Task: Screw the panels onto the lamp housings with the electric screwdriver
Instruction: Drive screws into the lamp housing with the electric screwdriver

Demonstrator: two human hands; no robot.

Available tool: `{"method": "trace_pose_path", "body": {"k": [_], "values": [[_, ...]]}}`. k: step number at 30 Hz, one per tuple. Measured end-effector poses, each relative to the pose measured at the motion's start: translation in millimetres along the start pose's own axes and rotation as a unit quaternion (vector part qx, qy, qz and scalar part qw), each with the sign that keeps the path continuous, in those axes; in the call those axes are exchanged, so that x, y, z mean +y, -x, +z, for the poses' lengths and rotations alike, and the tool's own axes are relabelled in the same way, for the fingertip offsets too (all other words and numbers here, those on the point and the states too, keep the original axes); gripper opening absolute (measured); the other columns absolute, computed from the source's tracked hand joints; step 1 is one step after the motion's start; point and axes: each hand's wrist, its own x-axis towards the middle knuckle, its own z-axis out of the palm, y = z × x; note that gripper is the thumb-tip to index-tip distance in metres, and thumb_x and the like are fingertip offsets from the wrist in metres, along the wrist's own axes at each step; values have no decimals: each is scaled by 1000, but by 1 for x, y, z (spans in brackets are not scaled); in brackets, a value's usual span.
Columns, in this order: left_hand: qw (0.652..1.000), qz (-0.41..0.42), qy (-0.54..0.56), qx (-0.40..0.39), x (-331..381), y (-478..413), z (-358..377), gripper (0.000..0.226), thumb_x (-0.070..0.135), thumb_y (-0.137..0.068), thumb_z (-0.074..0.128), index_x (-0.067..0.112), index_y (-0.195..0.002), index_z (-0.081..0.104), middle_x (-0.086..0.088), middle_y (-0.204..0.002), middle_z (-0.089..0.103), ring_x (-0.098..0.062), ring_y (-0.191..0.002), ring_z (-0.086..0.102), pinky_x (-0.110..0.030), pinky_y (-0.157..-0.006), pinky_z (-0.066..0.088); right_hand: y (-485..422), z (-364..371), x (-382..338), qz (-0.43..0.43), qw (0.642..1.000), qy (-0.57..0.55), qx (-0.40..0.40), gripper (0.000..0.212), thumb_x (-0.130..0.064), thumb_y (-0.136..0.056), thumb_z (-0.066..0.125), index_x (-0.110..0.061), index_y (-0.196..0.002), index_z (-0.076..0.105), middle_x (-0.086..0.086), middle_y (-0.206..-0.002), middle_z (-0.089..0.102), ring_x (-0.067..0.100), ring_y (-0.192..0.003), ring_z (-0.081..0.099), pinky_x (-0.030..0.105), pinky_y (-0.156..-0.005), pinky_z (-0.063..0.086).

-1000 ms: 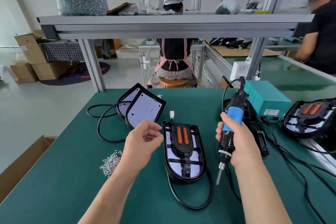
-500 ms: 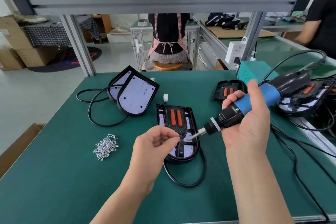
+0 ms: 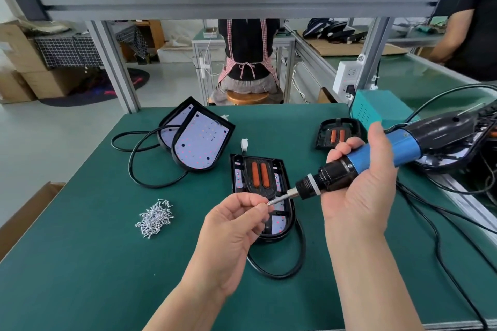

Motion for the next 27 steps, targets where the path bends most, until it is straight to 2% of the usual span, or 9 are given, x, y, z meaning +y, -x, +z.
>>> {"method": "trace_pose_path", "body": {"k": [5, 9, 13, 17, 21, 23, 27], "values": [[1000, -15, 25, 6, -4, -2, -2, 14, 4, -72, 71, 1, -86, 69, -15, -83, 68, -12, -66, 61, -18, -63, 54, -5, 0, 1, 14, 1000, 13, 14, 32, -26, -93, 70, -7, -109, 49, -5, -62, 56, 9, -49, 52, 20, -50, 46], [999, -15, 30, 7, -5, -2, -3, 12, 4, -72, 71, 2, -84, 71, -15, -82, 68, -13, -67, 61, -18, -64, 54, -6, -1, 2, 14, 1000, 14, 17, 33, -27, -93, 71, -7, -110, 51, -4, -63, 56, 9, -50, 52, 20, -50, 47], [1000, -7, 24, 10, -6, -1, -2, 13, 3, -73, 71, 1, -85, 70, -15, -82, 68, -12, -66, 61, -18, -63, 53, -3, -4, 3, 2, 1000, 10, 7, 21, -23, -93, 71, -12, -103, 57, -3, -65, 56, 9, -53, 54, 21, -52, 48], [999, 26, -22, 20, -8, 0, 0, 9, 9, -71, 74, 9, -80, 75, -14, -82, 70, -12, -66, 62, -18, -64, 53, -2, -5, 4, 0, 1000, 6, 10, 15, -23, -92, 73, -15, -97, 61, -3, -65, 58, 9, -54, 54, 21, -53, 48], [996, 59, -52, 31, -12, 2, 4, 10, 15, -68, 76, 15, -78, 76, -13, -82, 71, -14, -70, 61, -20, -69, 52, -2, -4, 5, -6, 1000, 5, 12, 15, -20, -93, 71, -18, -101, 60, -3, -68, 57, 9, -53, 54, 22, -53, 48], [993, 83, -70, 52, -15, 3, 6, 8, 10, -72, 78, 15, -77, 74, -16, -83, 71, -19, -74, 62, -22, -72, 52, -2, -4, 6, -1, 1000, 5, 19, 15, -20, -93, 71, -18, -101, 59, -3, -66, 57, 10, -52, 54, 22, -52, 48], [981, 132, -120, 72, -17, 1, 8, 17, -4, -80, 75, 13, -78, 73, -13, -81, 74, -17, -76, 67, -17, -69, 53, -2, -4, 4, 9, 1000, -3, 29, 16, -21, -92, 73, -18, -102, 61, -3, -66, 58, 10, -52, 54, 22, -53, 49]]}}
